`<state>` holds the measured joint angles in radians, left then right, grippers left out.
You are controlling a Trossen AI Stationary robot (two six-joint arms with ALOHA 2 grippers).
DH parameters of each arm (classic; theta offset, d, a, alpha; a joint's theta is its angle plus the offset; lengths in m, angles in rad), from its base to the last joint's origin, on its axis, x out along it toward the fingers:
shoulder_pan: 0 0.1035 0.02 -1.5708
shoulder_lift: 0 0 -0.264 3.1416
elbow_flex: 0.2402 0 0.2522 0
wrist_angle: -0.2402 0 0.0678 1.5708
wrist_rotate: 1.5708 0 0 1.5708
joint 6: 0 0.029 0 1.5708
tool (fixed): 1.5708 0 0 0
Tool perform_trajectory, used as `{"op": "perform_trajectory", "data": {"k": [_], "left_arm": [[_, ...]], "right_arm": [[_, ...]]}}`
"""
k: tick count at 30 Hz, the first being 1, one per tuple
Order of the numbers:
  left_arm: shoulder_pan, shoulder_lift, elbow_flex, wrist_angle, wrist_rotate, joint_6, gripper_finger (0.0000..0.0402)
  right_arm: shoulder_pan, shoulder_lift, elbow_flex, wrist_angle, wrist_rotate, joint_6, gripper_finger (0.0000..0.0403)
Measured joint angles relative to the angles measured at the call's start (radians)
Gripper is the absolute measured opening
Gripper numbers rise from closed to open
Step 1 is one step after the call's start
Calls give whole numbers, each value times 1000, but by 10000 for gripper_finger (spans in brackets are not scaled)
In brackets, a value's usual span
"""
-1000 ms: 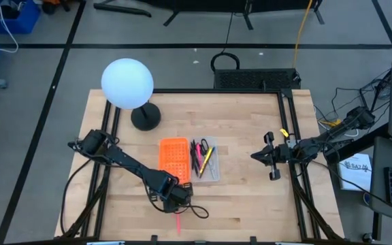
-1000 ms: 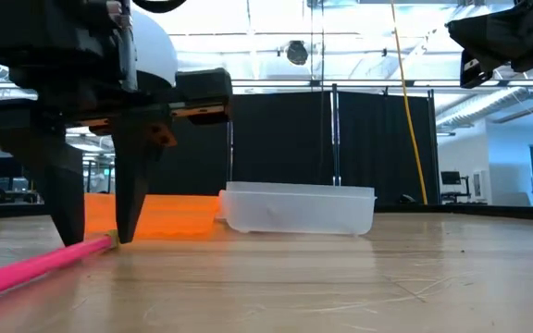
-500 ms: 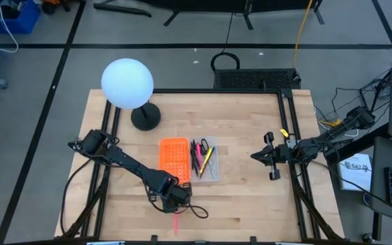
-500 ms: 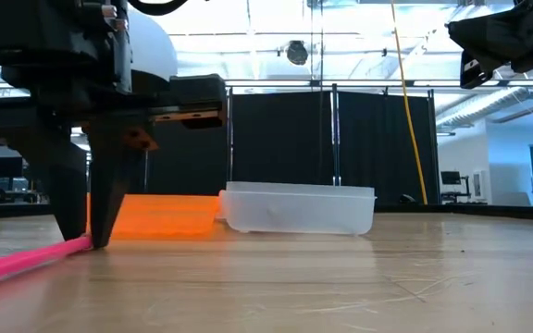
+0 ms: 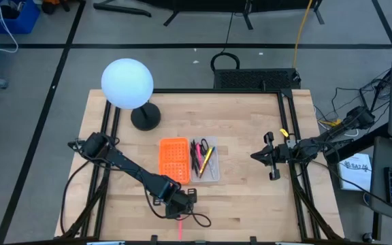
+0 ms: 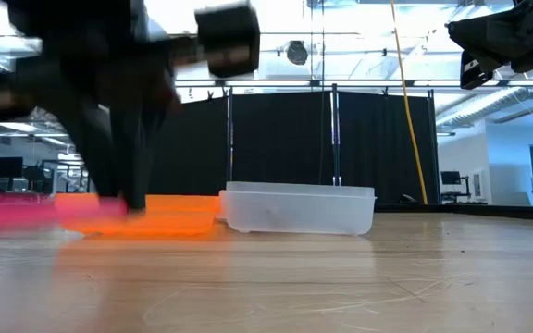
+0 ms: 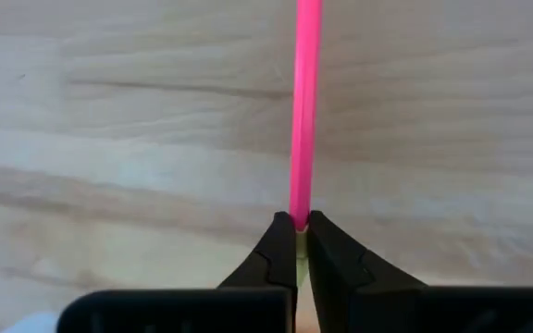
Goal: Pick & place school supplies into a supply box
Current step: Put the pink pencil into the orange and white supply box
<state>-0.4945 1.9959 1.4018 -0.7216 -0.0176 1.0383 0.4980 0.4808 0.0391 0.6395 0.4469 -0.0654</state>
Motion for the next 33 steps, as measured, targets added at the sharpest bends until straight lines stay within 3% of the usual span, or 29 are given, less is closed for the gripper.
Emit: {"op": "perform_trajectory", "data": {"k": [8,13,16,22,33], "left_arm": [[10,-3,216,-160,-114,168,19],[79,-4,288,-137,-214,316,13],[127,-5,288,-113,-220,396,17],[262,-5,288,-68,-168,528,14],[512,-5,284,45,113,600,20]], "right_arm": [[0,2,0,0,-1,9,0],[0,2,0,-3,-1,12,0],[0,2,0,-21,-2,12,0],[0,2,0,-49,-2,39,0],[0,2,0,-47,-1,22,0]]}}
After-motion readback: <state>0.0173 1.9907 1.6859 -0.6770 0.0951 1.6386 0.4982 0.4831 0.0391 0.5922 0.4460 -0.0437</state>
